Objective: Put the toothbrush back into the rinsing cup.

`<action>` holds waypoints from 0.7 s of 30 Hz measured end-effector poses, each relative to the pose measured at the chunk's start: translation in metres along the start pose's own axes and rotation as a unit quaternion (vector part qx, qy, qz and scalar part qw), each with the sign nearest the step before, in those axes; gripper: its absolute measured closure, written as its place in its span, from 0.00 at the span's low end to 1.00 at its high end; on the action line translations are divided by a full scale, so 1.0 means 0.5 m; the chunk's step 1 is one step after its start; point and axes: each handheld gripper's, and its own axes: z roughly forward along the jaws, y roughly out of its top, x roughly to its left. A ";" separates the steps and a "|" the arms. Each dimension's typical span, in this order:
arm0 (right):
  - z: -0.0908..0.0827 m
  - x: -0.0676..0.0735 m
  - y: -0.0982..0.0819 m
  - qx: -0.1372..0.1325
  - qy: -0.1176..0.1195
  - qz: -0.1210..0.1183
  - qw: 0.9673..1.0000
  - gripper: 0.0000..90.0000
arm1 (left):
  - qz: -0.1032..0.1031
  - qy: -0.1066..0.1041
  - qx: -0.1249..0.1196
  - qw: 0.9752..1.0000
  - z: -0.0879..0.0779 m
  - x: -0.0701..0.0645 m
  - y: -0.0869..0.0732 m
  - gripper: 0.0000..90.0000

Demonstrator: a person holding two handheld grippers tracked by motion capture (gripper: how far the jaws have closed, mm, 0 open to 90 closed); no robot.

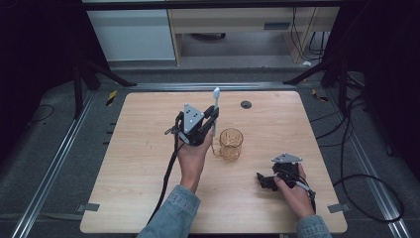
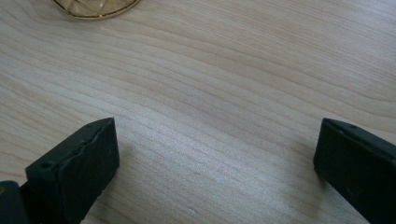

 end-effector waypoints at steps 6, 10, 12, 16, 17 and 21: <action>0.000 -0.001 0.000 0.000 0.002 -0.002 1.000 0.01 | 0.011 -0.001 -0.018 1.000 -0.003 -0.001 -0.013 0.87; 0.000 0.000 0.000 0.000 0.002 -0.001 1.000 0.01 | 0.004 0.006 -0.033 0.999 -0.008 0.002 -0.022 0.87; 0.000 0.000 0.000 0.000 0.001 -0.001 1.000 0.01 | 0.003 0.012 -0.037 0.999 -0.010 0.001 -0.026 0.87; 0.000 -0.001 0.000 0.000 0.001 -0.002 1.000 0.01 | 0.001 0.024 -0.042 0.999 -0.013 -0.003 -0.031 0.87; 0.000 -0.001 0.000 0.000 0.001 -0.002 1.000 0.01 | 0.001 0.027 -0.043 0.999 -0.013 -0.005 -0.032 0.87; 0.000 -0.001 0.000 0.000 0.001 -0.002 1.000 0.01 | 0.007 0.044 -0.052 0.998 -0.017 -0.009 -0.035 0.87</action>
